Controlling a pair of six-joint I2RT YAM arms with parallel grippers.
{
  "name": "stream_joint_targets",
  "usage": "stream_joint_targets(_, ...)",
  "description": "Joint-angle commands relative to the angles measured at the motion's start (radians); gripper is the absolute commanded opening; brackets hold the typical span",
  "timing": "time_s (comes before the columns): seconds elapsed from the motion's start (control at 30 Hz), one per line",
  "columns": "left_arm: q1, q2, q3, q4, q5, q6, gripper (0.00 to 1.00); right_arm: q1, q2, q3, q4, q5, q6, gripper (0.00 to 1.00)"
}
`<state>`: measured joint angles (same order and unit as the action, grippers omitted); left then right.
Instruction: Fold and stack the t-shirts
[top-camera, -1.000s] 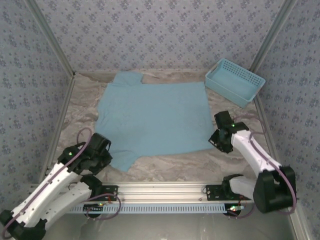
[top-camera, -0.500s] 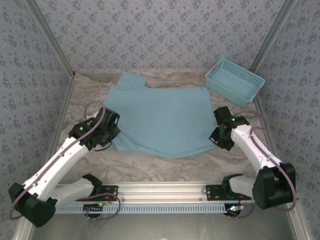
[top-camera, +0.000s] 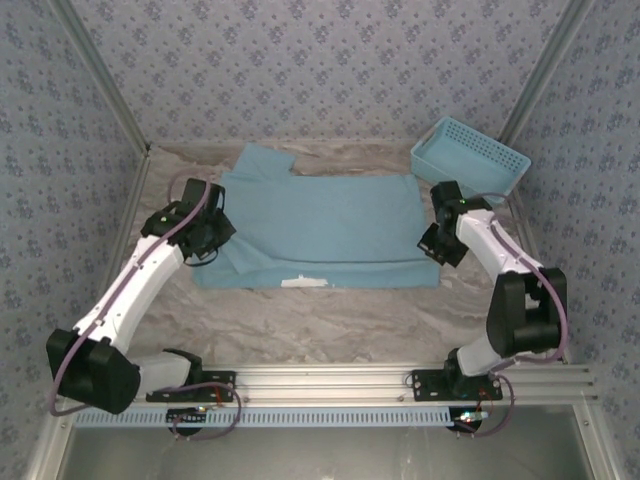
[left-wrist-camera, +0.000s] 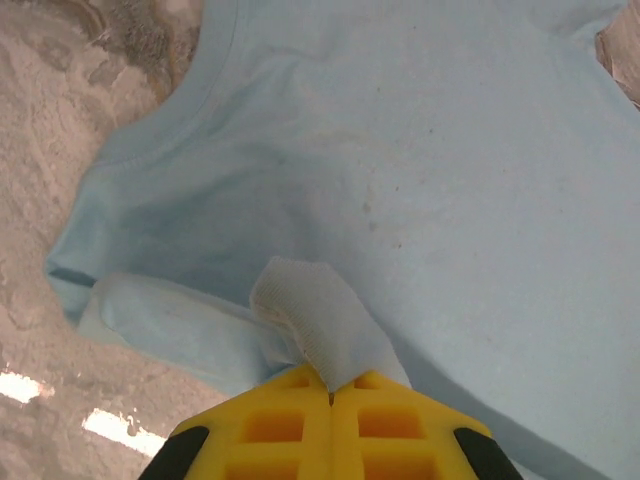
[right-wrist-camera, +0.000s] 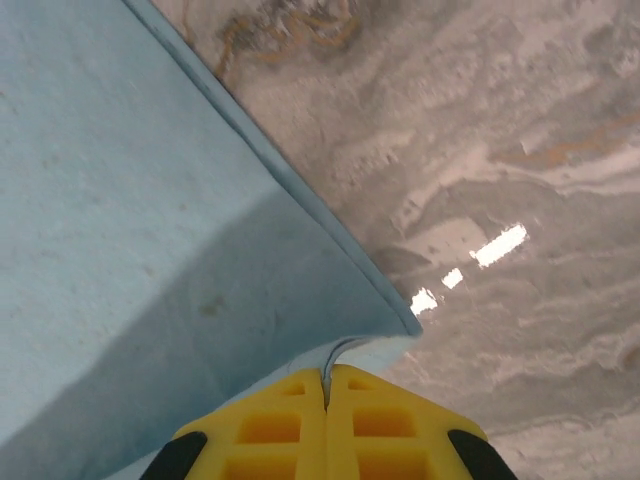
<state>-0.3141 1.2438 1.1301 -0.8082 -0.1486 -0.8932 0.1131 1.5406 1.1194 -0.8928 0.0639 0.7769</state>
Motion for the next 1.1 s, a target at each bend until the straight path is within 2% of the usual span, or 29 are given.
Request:
stream_joint_targets(0.0,0.027,0.025,0.043,0.031,0.01,0.063,0.0,-0.007,0.065,0.064,0.023,-0.003,-0.035,0.0)
stream_joint_targets(0.4,0.095,0.112,0.067,0.084,0.034,0.122,0.0,-0.006,0.222,0.19,0.038,0.011,-0.044,0.0)
stream_joint_targets(1.07,0.128,0.223,0.177,0.047,-0.006,0.178,0.0,-0.009,0.305,0.288,0.019,0.047,-0.05,0.0)
